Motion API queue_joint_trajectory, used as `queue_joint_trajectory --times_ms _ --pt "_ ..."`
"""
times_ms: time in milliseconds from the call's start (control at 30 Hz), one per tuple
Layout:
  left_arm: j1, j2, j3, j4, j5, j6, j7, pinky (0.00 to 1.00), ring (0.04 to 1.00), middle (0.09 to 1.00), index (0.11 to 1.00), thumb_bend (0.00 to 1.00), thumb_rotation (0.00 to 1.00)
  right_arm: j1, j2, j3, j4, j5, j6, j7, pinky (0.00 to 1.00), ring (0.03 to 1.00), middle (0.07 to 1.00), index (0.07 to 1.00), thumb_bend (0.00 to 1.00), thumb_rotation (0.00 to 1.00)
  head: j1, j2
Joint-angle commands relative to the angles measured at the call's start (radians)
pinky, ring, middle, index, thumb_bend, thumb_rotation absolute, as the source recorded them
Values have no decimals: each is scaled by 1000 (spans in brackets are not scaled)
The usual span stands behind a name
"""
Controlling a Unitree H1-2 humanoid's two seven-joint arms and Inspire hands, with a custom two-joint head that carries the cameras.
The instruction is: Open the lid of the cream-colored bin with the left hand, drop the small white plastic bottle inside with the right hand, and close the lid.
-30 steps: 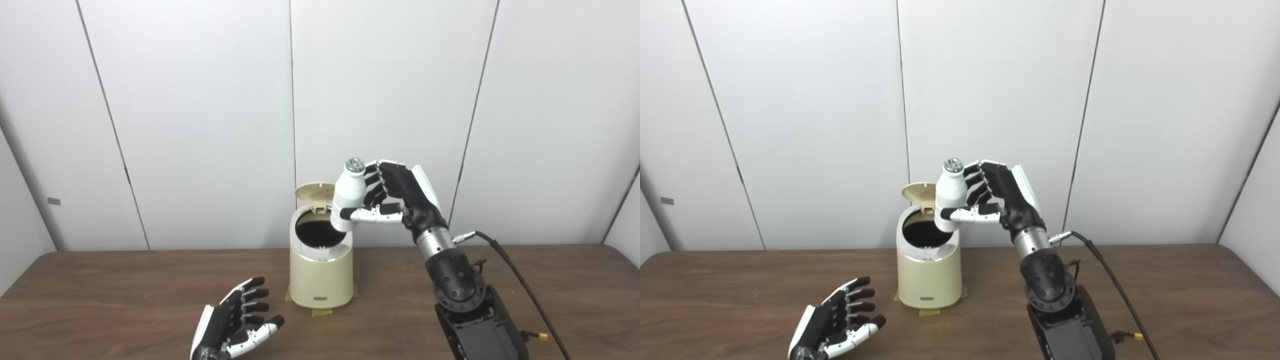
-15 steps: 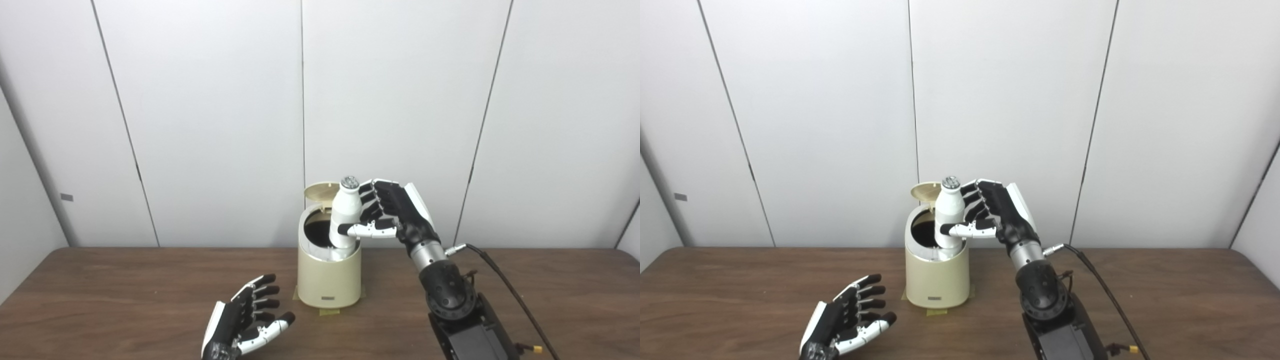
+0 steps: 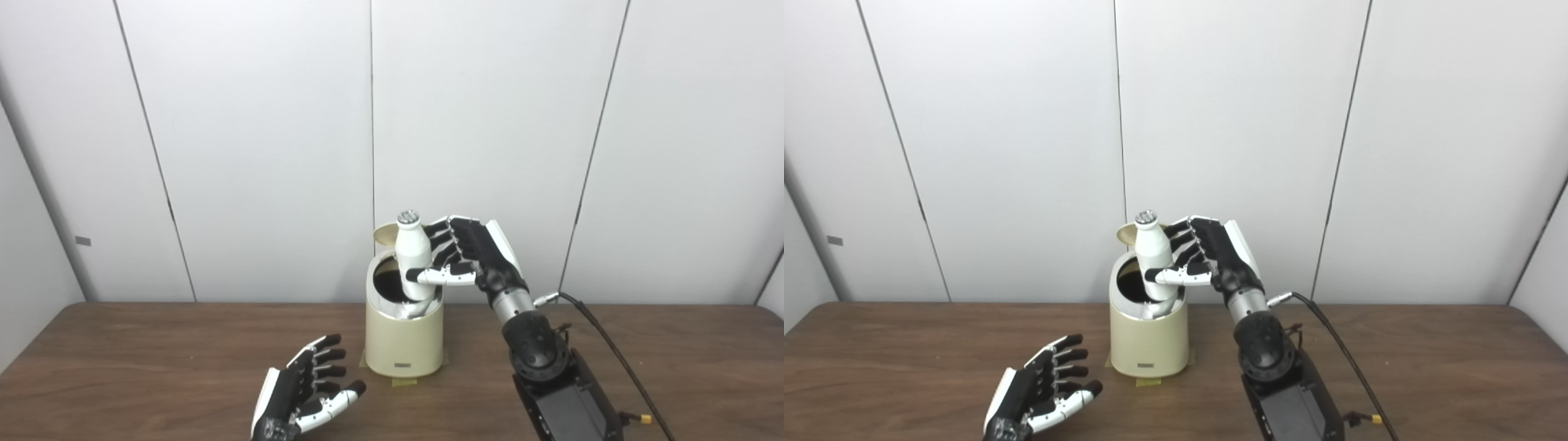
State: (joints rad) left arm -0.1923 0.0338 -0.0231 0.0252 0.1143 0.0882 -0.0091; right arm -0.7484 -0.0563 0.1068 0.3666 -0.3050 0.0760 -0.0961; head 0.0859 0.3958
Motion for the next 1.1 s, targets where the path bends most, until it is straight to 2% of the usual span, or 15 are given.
queue_joint_trajectory --times_ms 0,267,733,867,1067 --pt "-28 -6 -3 -34 -3 -18 6 637 710 780 850 692 101 -70 2 -2 -1 -13 -35 -28 302 379 488 539 512 0 1 1" --pt "-27 -6 -8 -30 -3 -28 7 611 706 783 850 683 95 -86 -1 0 45 -16 -49 -50 300 379 493 539 512 0 1 3" --pt "-24 -13 -13 -35 -4 -21 7 609 706 782 849 674 78 -89 12 3 65 -24 -30 -59 306 382 496 534 513 0 9 10" --pt "-25 -14 -14 -39 -3 -17 8 604 704 781 846 674 75 -82 8 7 63 -18 -40 -51 307 387 499 531 513 0 10 12" --pt "-26 -14 -12 -43 -4 -12 7 617 710 777 845 686 68 -71 -13 22 41 -20 -3 -6 298 381 484 535 514 0 8 20"
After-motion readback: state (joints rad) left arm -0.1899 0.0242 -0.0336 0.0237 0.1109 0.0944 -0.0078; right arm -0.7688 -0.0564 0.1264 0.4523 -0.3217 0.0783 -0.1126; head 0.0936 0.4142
